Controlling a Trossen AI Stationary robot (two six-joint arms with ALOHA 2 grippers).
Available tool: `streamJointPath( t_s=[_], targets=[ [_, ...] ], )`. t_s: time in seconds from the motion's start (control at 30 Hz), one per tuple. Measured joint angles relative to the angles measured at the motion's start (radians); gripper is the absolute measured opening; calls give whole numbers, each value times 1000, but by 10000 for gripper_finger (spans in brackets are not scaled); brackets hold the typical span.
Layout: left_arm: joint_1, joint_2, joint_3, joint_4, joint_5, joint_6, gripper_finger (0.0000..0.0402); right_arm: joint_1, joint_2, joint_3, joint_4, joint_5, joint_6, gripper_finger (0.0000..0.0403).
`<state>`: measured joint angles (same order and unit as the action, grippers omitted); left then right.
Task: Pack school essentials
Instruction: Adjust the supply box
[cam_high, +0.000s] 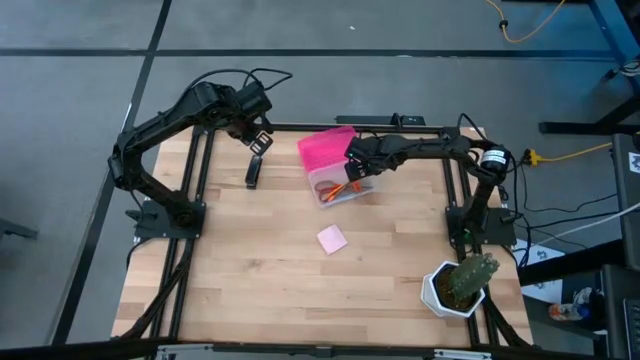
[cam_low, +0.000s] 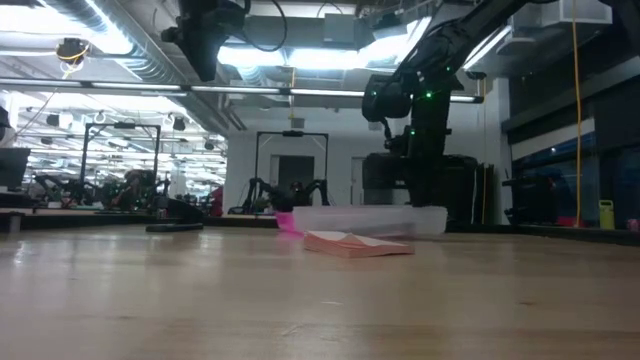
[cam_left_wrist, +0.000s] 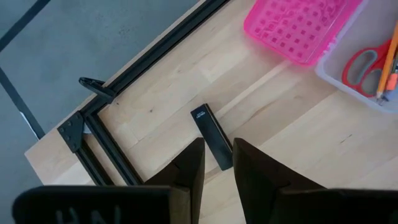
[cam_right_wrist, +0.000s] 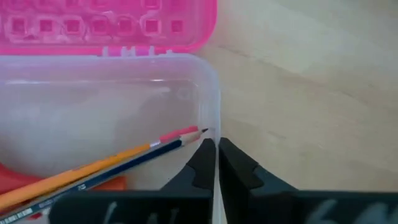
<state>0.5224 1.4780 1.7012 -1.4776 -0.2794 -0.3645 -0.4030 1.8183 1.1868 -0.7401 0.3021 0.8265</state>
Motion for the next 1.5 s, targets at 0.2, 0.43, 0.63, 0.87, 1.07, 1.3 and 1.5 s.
streamJointPath(
  t_s=[0.2, 0.43, 0.63, 0.87, 1.07, 1.3, 1.5],
  targets=[
    [0, 0, 0, 0, 0, 0, 76, 0, 0, 0, 1, -61, 61, 51],
    [0, 0, 0, 6, 0, 0, 76, 1, 0, 0, -3, -68, 142, 43],
    [0, 0, 0, 6, 0, -1, 76, 1, -1, 0, -3, -59, 104, 26],
    [0, 0, 0, 6, 0, 0, 76, 1, -69, 0, -7, -50, 79, 22],
    [0, 0, 0, 6, 0, 0, 76, 1, -99, 2, -19, -41, 59, 25],
    [0, 0, 0, 6, 0, 0, 76, 10, -99, 2, -20, -41, 60, 20],
    [0, 0, 0, 6, 0, 0, 76, 34, -99, 2, -22, -36, 83, 4]
  ],
)
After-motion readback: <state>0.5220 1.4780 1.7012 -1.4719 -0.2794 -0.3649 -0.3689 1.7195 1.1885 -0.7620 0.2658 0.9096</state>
